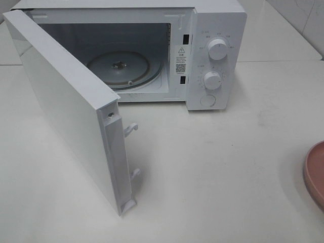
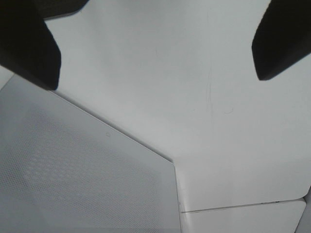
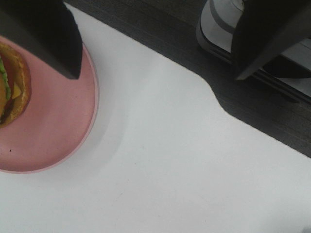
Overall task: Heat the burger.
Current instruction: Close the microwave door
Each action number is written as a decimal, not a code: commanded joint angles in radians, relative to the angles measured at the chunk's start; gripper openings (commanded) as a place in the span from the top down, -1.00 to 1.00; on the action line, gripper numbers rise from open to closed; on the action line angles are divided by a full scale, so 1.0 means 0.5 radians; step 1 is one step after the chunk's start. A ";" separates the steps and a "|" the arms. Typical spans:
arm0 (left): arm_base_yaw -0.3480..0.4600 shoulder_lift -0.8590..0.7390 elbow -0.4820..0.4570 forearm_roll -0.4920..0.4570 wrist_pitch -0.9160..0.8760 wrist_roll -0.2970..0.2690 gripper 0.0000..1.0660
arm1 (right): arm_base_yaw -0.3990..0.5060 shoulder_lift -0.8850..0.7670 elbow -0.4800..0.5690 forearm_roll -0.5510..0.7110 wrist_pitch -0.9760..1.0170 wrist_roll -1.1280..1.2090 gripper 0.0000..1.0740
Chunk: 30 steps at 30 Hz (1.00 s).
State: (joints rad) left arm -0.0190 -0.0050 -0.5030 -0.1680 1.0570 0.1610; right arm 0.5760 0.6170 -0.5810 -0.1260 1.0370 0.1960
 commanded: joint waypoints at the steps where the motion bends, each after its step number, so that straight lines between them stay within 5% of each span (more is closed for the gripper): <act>1: 0.000 -0.040 0.004 -0.002 -0.030 -0.018 -0.88 | -0.114 -0.138 -0.006 0.082 0.052 -0.064 -0.47; 13: 0.000 -0.040 0.004 -0.002 -0.030 -0.018 -0.88 | -0.498 -0.614 -0.004 0.160 0.036 -0.162 -0.42; 30: 0.000 -0.040 0.004 -0.002 -0.030 -0.018 -0.88 | -0.778 -1.068 0.146 0.170 0.002 -0.160 -0.42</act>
State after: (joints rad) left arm -0.0190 -0.0050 -0.5030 -0.1680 1.0570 0.1610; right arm 0.1940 0.0920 -0.5090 -0.0460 1.0390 0.1290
